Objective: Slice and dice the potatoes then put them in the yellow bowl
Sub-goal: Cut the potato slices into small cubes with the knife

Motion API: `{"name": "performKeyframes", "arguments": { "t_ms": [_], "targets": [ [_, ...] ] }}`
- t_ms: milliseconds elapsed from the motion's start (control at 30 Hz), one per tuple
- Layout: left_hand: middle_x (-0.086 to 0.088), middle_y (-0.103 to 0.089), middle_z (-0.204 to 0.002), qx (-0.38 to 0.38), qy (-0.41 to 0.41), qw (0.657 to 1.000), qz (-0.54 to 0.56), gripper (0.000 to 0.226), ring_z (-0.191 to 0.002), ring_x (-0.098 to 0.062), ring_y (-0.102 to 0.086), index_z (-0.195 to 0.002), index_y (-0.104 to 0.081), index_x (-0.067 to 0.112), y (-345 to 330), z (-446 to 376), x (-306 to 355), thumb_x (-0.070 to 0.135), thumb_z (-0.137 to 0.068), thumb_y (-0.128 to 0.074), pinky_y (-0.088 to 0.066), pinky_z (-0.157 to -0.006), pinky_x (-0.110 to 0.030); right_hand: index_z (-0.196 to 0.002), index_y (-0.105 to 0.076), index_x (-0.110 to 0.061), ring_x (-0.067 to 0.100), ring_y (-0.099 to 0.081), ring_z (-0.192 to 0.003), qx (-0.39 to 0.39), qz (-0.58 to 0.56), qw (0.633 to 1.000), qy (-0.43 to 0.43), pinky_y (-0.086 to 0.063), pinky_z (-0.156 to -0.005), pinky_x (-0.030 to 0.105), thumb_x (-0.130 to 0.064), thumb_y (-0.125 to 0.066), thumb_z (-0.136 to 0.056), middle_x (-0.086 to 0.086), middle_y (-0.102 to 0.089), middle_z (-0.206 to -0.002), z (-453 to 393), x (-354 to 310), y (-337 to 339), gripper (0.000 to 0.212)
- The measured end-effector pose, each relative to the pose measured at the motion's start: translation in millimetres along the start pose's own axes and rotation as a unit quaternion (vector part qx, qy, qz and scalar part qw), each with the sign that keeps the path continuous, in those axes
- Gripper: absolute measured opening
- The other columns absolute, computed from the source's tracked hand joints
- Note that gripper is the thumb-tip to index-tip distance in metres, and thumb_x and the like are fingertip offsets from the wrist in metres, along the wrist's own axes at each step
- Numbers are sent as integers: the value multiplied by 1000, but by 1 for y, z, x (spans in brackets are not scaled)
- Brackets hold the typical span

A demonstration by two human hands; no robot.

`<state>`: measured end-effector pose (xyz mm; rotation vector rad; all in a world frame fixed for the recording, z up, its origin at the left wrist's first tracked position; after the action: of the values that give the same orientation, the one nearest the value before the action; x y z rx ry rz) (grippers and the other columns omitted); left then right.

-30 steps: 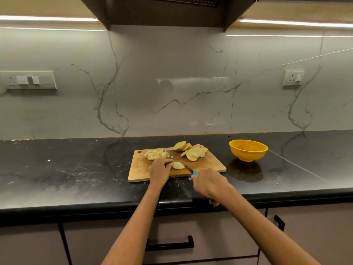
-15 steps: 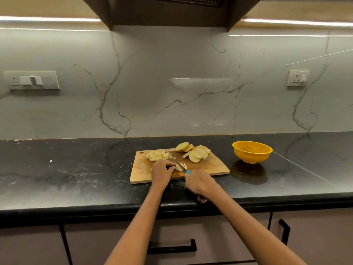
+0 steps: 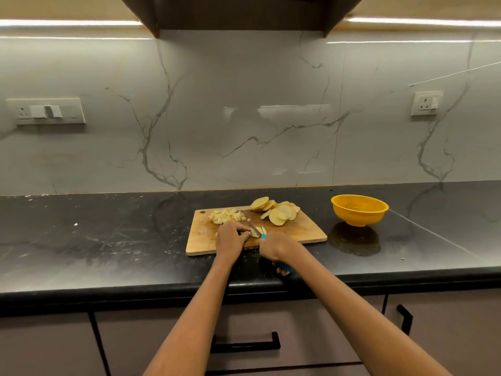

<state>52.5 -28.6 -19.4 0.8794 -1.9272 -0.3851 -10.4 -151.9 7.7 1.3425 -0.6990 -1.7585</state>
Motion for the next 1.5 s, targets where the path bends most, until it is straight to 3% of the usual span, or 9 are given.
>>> {"name": "performKeyframes", "arguments": {
  "t_ms": [167,267,467,633,767,867,1000,1200,1500],
  "targets": [
    [-6,-71,-102,8,1,1000,-10,17,-100,-16,-62,-99,-73,9,0,0,0,15,-84,-68,-44,-89,-28,-119,-55,-6,26,-59,-109,110,193,973,62,-46,-86,34,-24,-43,-100,11,-61,-118,33,12,-9,29],
    [-5,-71,-102,9,1,1000,-16,17,-100,-16,-62,-99,-73,9,-1,1,0,15,-84,-67,-44,-92,-29,-117,-59,-6,25,-60,-107,156,236,956,75,-45,-80,32,-26,-42,-100,10,-62,-118,42,17,-8,31],
    [-9,-65,-118,-43,-11,995,-86,30,-115,-20,-56,-112,-67,9,0,-10,7,-3,-87,-56,-43,-100,-32,-114,-59,-5,26,-60,-104,222,126,965,64,-44,-79,32,-36,-34,-102,11,-63,-115,27,30,15,41],
    [-5,-44,-143,-234,-102,954,-158,57,-135,-21,-36,-127,-56,17,-12,-17,30,-15,-80,-50,-34,-110,-38,-111,-59,-6,26,-64,-98,198,76,976,45,-47,-80,33,-38,-37,-101,11,-65,-111,11,46,16,40],
    [-3,-46,-142,-289,-82,941,-155,57,-134,-22,-37,-126,-59,16,-13,-22,33,-17,-82,-43,-37,-106,-34,-110,-59,-5,25,-64,-93,181,56,980,51,-48,-78,34,-36,-38,-100,11,-65,-106,10,50,18,40],
    [-5,-48,-140,-280,-74,945,-149,49,-132,-21,-40,-129,-55,13,-9,-21,34,-11,-87,-46,-35,-104,-31,-106,-57,-5,21,-61,-75,172,44,983,51,-52,-74,33,-36,-37,-101,8,-63,-91,12,52,19,38],
    [-9,-56,-131,-229,-57,961,-142,38,-120,-20,-50,-127,-57,11,-8,-14,28,10,-89,-59,-38,-104,-31,-91,-50,-6,16,-56,-46,138,34,989,34,-48,-45,25,-37,-36,-101,6,-57,-65,15,48,15,36],
    [-10,-62,-123,-141,-67,982,-107,38,-116,-20,-53,-122,-59,6,-7,-1,25,20,-87,-63,-38,-100,-29,-94,-52,-5,20,-61,-63,133,50,989,32,-55,-74,34,-37,-36,-101,5,-54,-65,18,39,11,36],
    [-11,-71,-96,-37,-92,995,-21,19,-91,-20,-64,-97,-72,2,-3,13,18,16,-85,-66,-46,-86,-29,-73,-46,-5,16,-55,-42,124,5,992,16,-45,-41,22,-38,-32,-102,9,-58,-58,12,32,6,47]
  ]
}}
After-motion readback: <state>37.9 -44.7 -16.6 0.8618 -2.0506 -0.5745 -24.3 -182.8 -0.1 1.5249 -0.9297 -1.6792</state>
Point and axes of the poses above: each hand's wrist, its own z-axis away from the middle knuckle, its own y-axis out of the back of the hand, x = y × z, the point moved 4 cm from there along -z, towards the middle knuckle
